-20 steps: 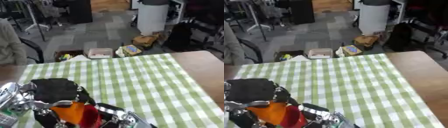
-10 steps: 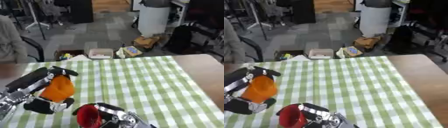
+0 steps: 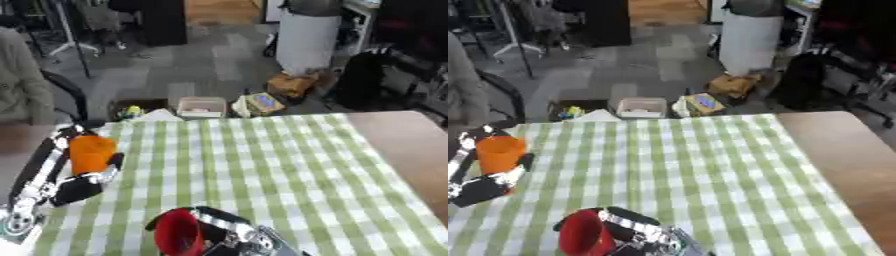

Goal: Pour the contents of one cup into another cup.

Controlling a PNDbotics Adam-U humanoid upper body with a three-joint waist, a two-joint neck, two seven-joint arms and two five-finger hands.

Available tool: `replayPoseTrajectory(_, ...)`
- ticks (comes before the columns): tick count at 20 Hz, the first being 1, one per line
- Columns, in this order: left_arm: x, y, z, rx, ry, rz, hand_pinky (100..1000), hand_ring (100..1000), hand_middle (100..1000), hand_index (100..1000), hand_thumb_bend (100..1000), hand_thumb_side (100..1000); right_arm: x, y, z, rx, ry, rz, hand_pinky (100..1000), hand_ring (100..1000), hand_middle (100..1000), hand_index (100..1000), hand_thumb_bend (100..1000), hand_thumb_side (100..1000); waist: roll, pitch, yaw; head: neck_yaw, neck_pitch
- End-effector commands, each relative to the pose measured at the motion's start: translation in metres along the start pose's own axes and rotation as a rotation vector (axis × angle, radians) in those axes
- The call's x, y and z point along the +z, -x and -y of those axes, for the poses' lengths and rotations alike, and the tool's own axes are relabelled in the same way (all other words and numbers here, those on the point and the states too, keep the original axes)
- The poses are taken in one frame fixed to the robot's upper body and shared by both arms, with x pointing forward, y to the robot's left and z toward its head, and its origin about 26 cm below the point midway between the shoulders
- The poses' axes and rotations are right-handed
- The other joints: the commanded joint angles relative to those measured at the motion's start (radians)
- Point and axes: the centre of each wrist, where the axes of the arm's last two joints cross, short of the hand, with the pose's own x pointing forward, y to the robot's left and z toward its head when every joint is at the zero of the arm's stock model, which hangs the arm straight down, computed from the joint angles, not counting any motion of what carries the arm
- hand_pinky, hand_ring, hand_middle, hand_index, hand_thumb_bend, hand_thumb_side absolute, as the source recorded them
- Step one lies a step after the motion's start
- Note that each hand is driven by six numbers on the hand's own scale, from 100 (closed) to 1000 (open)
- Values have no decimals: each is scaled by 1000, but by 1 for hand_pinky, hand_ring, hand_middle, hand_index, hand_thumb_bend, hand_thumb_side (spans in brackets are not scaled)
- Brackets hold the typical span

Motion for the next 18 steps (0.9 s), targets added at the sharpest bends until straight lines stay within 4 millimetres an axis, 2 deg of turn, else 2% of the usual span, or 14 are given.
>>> replayPoseTrajectory(1, -6, 5, -1, -33, -70, 14, 392, 504, 580, 880, 621, 472, -8, -11, 5, 15, 0, 39, 434, 596, 276, 837, 100, 100, 1, -13, -2, 4, -13)
replayPoseTrajectory(5, 1, 12, 8, -66, -76, 33, 497, 622, 644, 893, 927, 522, -8, -11, 5, 13, 3, 38, 434, 597, 276, 837, 100, 100, 1, -12, -4, 4, -12)
replayPoseTrajectory(7, 5, 14, 11, -74, -67, 44, 543, 663, 665, 893, 1000, 551, -7, -11, 5, 12, 5, 37, 434, 597, 276, 837, 100, 100, 1, -12, -4, 3, -11)
replayPoseTrajectory(10, 8, 11, 7, -52, -83, 65, 567, 685, 673, 891, 1000, 607, -6, -10, 7, 16, 12, 36, 435, 597, 275, 837, 100, 100, 2, -12, 0, 1, -10)
replayPoseTrajectory(12, 6, 0, -3, -15, -114, 96, 576, 692, 677, 886, 1000, 657, -4, -11, 12, 31, 31, 30, 433, 596, 273, 834, 100, 100, 4, -13, 7, 0, -8)
replayPoseTrajectory(15, 3, -25, -24, 46, -146, 154, 586, 700, 684, 886, 1000, 684, 3, -8, 25, 73, 82, 6, 432, 597, 271, 837, 100, 100, 9, -15, 17, -6, -6)
replayPoseTrajectory(18, 4, -59, -48, 115, -159, 239, 580, 694, 681, 886, 1000, 690, 16, 1, 45, 154, 174, -53, 436, 606, 272, 842, 100, 111, 16, -17, 32, -13, -5)
